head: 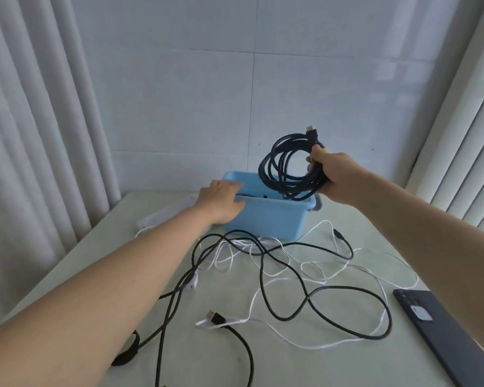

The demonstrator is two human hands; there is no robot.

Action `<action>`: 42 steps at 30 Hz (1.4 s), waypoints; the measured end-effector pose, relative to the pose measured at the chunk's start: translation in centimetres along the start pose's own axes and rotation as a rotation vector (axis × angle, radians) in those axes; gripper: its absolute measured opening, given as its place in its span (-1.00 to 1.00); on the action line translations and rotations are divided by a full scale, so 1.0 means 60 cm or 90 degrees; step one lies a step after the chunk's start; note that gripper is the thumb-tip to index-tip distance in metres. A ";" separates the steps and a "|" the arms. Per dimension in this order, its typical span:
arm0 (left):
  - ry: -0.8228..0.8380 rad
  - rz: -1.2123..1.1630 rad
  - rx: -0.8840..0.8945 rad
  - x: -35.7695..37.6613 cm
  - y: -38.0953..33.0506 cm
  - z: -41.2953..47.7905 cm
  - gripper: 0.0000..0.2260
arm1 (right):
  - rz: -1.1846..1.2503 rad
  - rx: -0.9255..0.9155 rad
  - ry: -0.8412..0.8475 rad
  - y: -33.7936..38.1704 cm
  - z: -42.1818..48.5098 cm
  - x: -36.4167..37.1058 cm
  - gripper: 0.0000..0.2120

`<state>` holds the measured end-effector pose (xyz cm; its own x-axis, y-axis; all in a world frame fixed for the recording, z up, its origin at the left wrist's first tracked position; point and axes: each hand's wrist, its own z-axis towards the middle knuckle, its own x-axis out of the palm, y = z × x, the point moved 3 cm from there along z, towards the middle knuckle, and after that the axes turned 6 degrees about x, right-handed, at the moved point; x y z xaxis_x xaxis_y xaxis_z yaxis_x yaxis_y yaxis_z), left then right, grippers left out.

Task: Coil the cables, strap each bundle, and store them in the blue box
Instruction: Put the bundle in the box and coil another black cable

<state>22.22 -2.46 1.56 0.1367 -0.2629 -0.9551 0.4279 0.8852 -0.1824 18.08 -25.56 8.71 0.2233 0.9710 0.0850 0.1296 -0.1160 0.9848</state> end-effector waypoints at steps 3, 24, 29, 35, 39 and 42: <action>-0.010 -0.050 0.035 0.022 0.021 0.003 -0.68 | 0.024 -0.001 0.008 0.010 0.037 0.013 -0.80; -0.302 -0.032 0.198 0.044 0.050 -0.078 -0.79 | -0.662 -0.016 -0.037 -0.126 0.119 0.115 -0.62; -0.405 0.077 0.211 0.026 0.032 -0.065 -0.68 | -0.843 -0.023 -0.033 -0.134 0.145 0.120 -0.60; -0.005 0.064 0.187 0.046 0.003 -0.009 -0.54 | -0.964 -0.006 0.024 -0.116 0.135 0.113 -0.47; 0.077 0.043 0.162 0.043 0.011 0.023 -0.56 | -0.925 -0.108 0.039 -0.073 0.130 0.096 -0.52; 0.107 0.074 0.148 0.036 0.005 0.048 -0.54 | -0.974 -0.184 0.126 -0.058 0.104 0.085 -0.60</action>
<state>25.21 -3.87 0.09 0.0552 -0.0810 -0.9952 0.6141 0.7887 -0.0301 24.78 -21.53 4.79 -0.0702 0.1386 -0.9879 -0.0813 0.9862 0.1442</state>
